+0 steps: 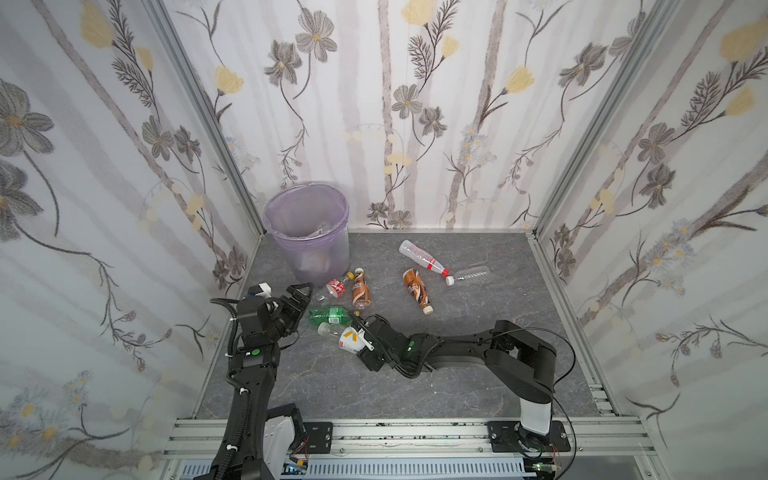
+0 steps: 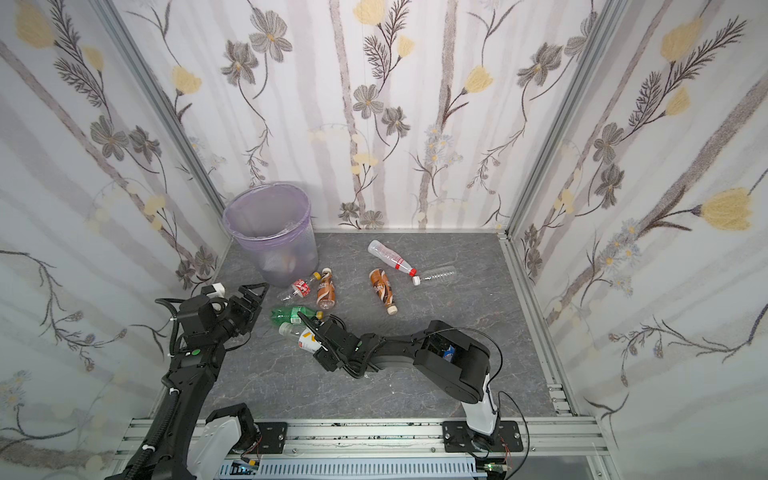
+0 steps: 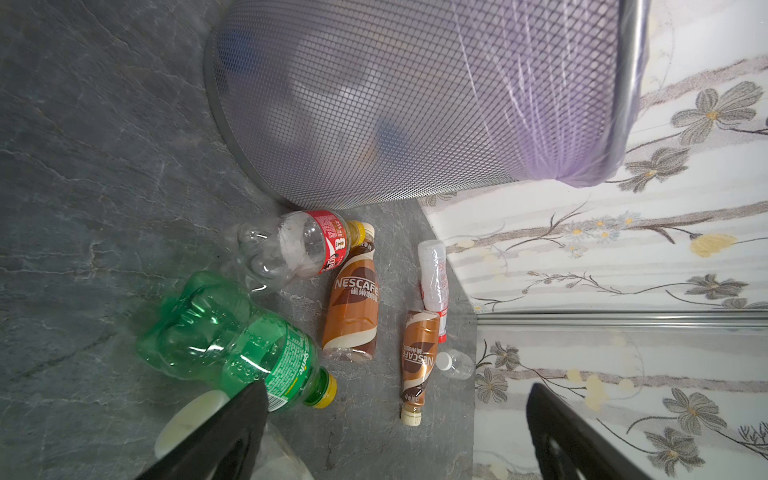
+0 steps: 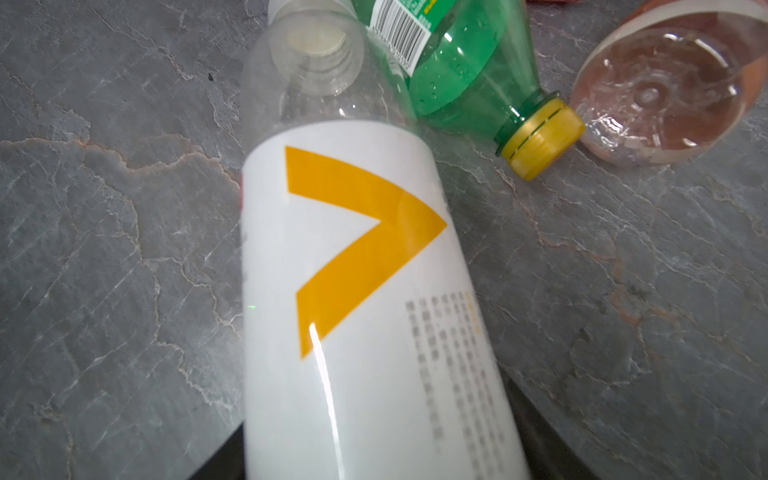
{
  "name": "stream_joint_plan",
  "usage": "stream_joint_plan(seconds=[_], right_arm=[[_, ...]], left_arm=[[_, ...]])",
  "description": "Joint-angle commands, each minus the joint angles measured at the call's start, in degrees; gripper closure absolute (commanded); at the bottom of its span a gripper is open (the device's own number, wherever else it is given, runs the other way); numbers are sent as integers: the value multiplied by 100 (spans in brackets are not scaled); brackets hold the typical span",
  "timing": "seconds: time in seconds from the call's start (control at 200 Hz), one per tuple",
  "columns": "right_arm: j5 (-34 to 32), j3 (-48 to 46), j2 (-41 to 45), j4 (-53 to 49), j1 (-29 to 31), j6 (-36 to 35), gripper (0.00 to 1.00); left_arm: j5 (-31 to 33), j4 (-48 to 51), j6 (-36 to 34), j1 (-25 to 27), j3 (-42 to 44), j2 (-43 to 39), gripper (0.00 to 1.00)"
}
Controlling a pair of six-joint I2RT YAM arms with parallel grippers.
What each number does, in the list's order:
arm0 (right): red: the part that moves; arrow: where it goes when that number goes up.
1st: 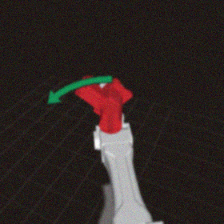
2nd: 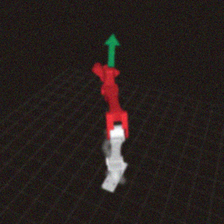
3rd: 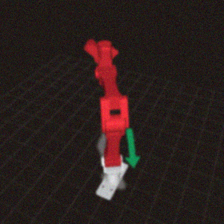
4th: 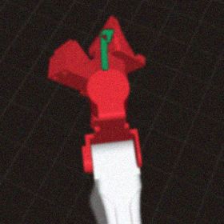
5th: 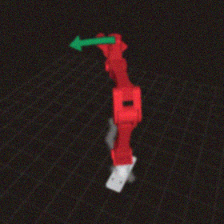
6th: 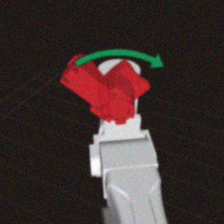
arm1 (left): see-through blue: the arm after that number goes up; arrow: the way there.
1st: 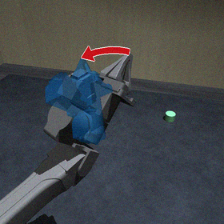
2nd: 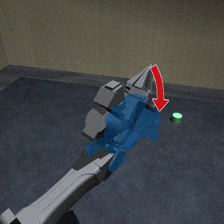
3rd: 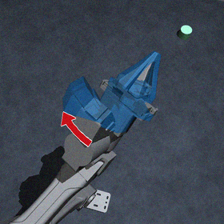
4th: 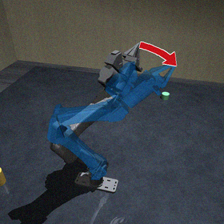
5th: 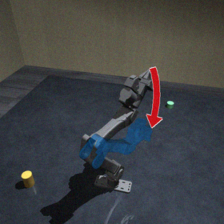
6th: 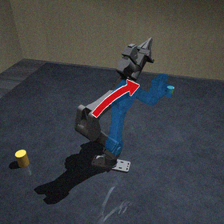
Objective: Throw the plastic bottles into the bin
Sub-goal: 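Close the right gripper around the yellow-chevron bottle's body, then lift the yellow-chevron bottle to the left gripper while the left gripper grasps its cap end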
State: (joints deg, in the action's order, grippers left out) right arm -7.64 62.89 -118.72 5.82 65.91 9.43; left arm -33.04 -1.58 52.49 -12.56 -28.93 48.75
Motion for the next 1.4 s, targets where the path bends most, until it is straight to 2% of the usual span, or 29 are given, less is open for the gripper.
stream_joint_plan(seconds=[0.0, 0.34, 0.964, 1.109, 1.394], right_arm=[[18, -121, 219, 371, -58, -49, 38], [-79, -269, 525, 380, -397, -38, 39], [-112, -372, 809, 521, -517, 16, 39], [-115, -312, 972, 572, -616, -3, 39], [-132, 146, 1334, 585, -834, -55, 39]], left_arm=[[38, -219, -37, -3, -74, -1, 0], [-21, -237, -55, 10, -65, -40, 0], [-42, -280, -124, 255, 64, 1, 0], [-138, -356, -126, 458, -248, 221, 0], [-98, -863, 154, 1242, -873, 984, 0]])
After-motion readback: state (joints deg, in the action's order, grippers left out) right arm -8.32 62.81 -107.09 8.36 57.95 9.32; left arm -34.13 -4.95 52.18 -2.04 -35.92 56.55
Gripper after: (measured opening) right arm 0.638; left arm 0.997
